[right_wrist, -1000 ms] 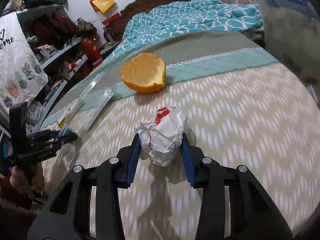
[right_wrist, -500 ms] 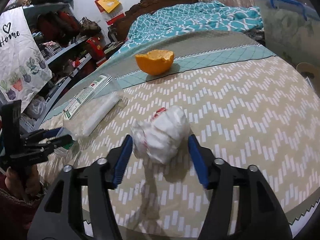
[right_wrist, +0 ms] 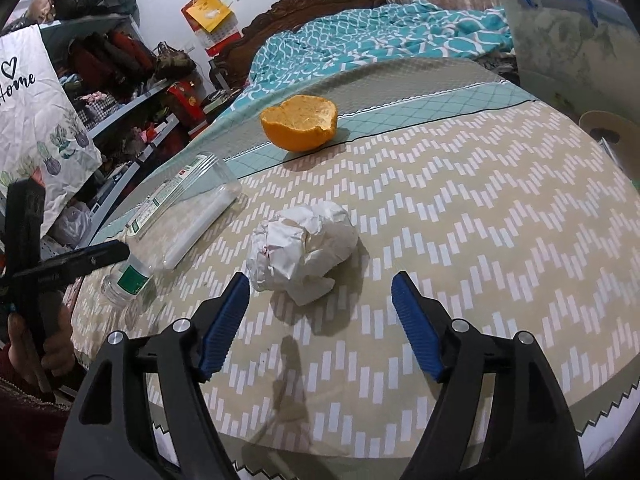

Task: Collect trash
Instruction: 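Grasp the white crumpled tissue with the right gripper while the left holds the bottle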

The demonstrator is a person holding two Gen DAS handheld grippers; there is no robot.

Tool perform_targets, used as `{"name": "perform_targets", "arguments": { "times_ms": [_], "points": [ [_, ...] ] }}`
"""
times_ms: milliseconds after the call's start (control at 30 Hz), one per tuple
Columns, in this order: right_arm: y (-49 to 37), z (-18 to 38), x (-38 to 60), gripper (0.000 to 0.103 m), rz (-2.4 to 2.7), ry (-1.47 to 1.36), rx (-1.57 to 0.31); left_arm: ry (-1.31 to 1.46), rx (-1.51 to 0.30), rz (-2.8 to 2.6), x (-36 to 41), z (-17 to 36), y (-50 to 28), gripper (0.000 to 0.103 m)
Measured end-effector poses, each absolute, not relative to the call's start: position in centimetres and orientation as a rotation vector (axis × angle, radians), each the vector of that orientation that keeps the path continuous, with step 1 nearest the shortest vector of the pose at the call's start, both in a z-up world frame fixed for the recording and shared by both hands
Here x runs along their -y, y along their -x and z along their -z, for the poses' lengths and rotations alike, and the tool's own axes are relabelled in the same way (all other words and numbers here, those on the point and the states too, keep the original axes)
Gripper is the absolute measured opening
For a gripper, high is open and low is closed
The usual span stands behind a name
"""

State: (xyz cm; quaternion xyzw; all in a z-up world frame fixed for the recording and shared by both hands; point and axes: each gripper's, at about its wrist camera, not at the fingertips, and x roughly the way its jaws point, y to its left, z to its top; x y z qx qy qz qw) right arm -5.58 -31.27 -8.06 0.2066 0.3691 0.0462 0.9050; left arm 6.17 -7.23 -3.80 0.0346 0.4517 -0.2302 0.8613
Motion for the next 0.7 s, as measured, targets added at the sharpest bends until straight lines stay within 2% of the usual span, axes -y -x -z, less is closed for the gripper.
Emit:
{"name": "perform_targets", "arguments": {
  "times_ms": [333, 367, 433, 467, 533, 567, 600, 700],
  "points": [
    [4.4, 7.9, 30.6, 0.076, -0.121, -0.395, -0.772, -0.174, -0.974, 0.504, 11.3, 5.1, -7.7, 0.08],
    [4.0, 7.9, 30.4, 0.076, -0.121, -0.391, -0.783, -0.186, -0.979, 0.5, 11.5, 5.5, -7.8, 0.079],
    [3.3, 8.2, 30.3, 0.076, -0.126, -0.398, -0.804, -0.23, -0.982, 0.479, 12.2, 6.4, -8.0, 0.063],
    [3.0, 8.3, 30.3, 0.076, -0.131, -0.401, -0.81, -0.242, -0.973, 0.484, 12.3, 6.6, -7.9, 0.063],
    [2.4, 8.4, 30.1, 0.068, -0.149, -0.391, -0.812, -0.247, -0.978, 0.491, 12.4, 6.5, -7.9, 0.062],
    [2.0, 8.6, 30.2, 0.047, -0.175, -0.398, -0.827, -0.237, -0.989, 0.514, 12.7, 6.4, -7.8, 0.062],
    [2.0, 8.7, 30.2, 0.042, -0.183, -0.411, -0.824, -0.231, -0.992, 0.527, 12.9, 6.2, -7.7, 0.062],
    [2.8, 8.4, 31.0, 0.04, -0.18, -0.431, -0.783, -0.227, -0.973, 0.592, 14.2, 5.0, -6.7, 0.062]
  ]
}}
